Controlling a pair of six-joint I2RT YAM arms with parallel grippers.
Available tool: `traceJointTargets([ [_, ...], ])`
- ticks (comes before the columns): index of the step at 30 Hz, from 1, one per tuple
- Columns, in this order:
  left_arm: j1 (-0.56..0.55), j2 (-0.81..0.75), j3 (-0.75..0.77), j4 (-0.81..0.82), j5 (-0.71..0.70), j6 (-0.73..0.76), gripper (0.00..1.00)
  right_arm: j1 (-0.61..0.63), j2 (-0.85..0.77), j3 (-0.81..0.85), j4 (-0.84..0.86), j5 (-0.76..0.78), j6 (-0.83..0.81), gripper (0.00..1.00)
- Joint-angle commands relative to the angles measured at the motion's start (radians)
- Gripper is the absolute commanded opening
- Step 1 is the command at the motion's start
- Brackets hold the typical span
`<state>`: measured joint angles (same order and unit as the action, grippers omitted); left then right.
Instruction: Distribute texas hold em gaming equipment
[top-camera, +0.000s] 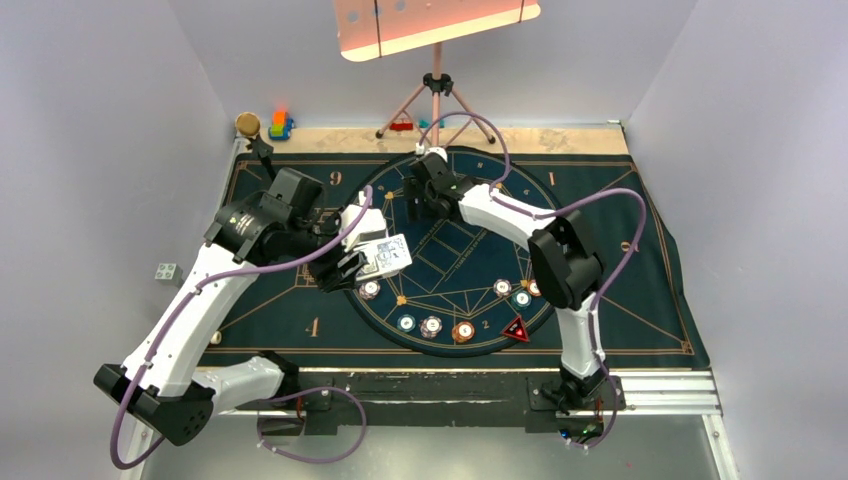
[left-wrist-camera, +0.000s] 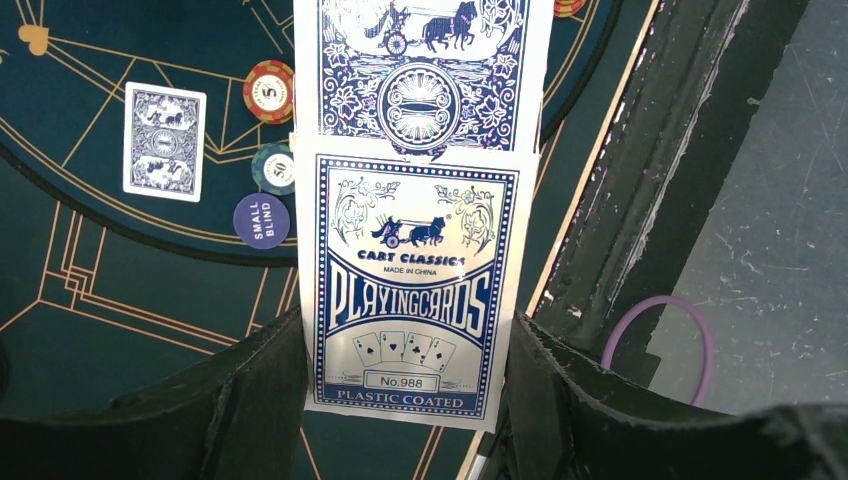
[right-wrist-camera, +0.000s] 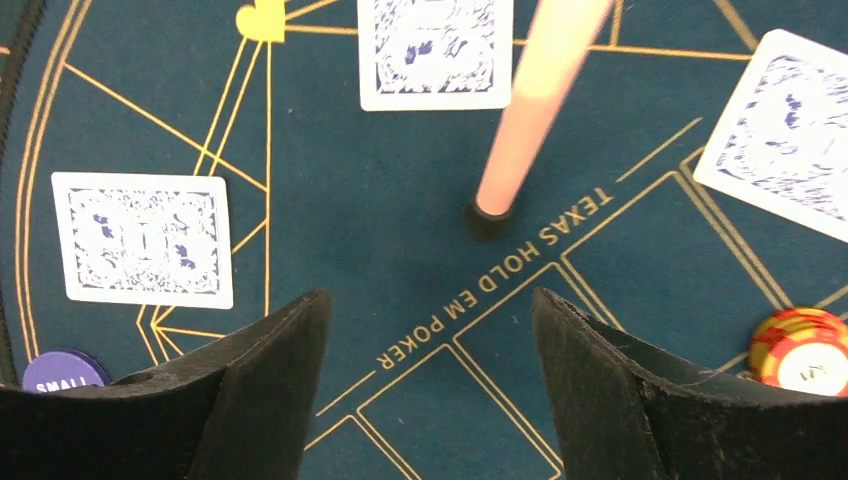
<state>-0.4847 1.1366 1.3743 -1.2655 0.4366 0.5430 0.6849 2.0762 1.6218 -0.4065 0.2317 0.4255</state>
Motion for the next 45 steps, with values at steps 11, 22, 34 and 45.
traceJointTargets([
  [11,0.006,-0.017,0.019,0.023,0.007,0.011,0.0,-0.062,0.155,0.241,0.028,0.248,-0.003,0.64],
  [22,0.007,-0.013,0.012,0.029,0.01,0.012,0.0,-0.151,0.117,0.147,0.045,0.277,-0.005,0.37],
  [34,0.01,-0.009,0.015,0.023,0.011,0.017,0.0,-0.152,0.074,0.069,0.024,0.355,-0.005,0.68],
  [45,0.015,-0.014,0.022,0.003,0.016,0.024,0.0,0.03,-0.073,-0.02,0.151,0.321,0.005,0.78],
])
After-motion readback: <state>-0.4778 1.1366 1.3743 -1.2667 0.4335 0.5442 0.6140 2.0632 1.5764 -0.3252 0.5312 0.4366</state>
